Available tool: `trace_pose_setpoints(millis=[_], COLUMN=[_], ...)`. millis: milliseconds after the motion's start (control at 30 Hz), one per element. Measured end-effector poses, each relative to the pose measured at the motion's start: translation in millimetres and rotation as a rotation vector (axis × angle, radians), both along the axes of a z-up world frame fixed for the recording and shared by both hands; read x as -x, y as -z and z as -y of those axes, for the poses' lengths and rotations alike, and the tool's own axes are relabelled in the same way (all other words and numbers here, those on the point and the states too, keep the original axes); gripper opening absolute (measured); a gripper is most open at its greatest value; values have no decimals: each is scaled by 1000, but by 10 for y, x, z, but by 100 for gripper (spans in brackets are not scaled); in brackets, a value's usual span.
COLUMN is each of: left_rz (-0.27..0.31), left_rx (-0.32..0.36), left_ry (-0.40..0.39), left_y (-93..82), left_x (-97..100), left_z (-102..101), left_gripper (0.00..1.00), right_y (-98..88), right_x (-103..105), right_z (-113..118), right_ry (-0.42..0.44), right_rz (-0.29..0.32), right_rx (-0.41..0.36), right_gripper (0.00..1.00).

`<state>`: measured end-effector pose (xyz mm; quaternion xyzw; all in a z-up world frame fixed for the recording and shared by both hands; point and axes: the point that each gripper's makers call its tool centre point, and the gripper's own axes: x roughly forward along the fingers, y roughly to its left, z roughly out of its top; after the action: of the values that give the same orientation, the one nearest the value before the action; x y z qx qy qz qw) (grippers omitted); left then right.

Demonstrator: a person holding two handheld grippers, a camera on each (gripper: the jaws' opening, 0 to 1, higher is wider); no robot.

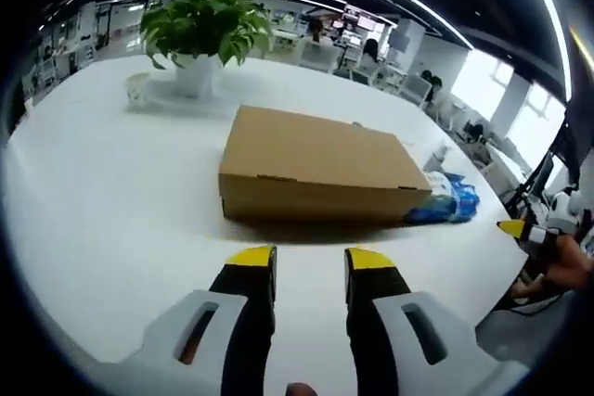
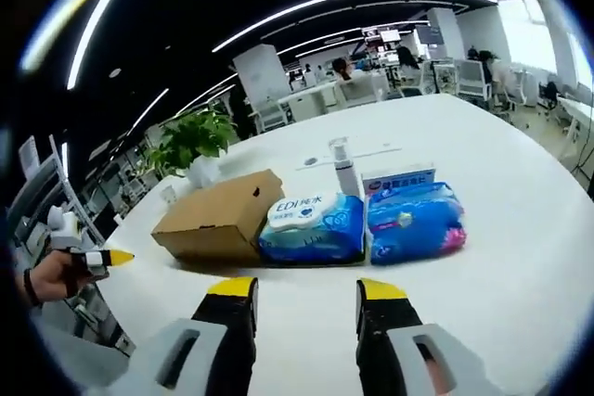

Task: Operate the shoe box by opening the lid, removing the specified soft item, and placing it in the target area until the item is outside and the box remains undamaged.

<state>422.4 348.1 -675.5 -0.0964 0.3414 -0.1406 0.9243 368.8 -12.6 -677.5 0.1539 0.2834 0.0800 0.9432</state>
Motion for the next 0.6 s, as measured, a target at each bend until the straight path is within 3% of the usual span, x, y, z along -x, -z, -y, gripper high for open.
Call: trace_pose_setpoints(millis=[67,167,500,600], left_rz=[-4,-8,28,14], left_rx=[-5,0,-46,-63], left_ry=[1,-1,-1,17], left_y=[21,25,-26,33], left_x=[33,79,112,164], left_z=[52,153,239,265], left_gripper=[28,28,29,30], right_y=[-7,-115,-118,-42], right_x=[39,9,62,93], right_z=[57,79,-152,-221], right_ry=[32,40,2,-63], right_rz=[-18,23,39,30], right_rx=[-8,-8,21,133], right_gripper=[41,41,40,39])
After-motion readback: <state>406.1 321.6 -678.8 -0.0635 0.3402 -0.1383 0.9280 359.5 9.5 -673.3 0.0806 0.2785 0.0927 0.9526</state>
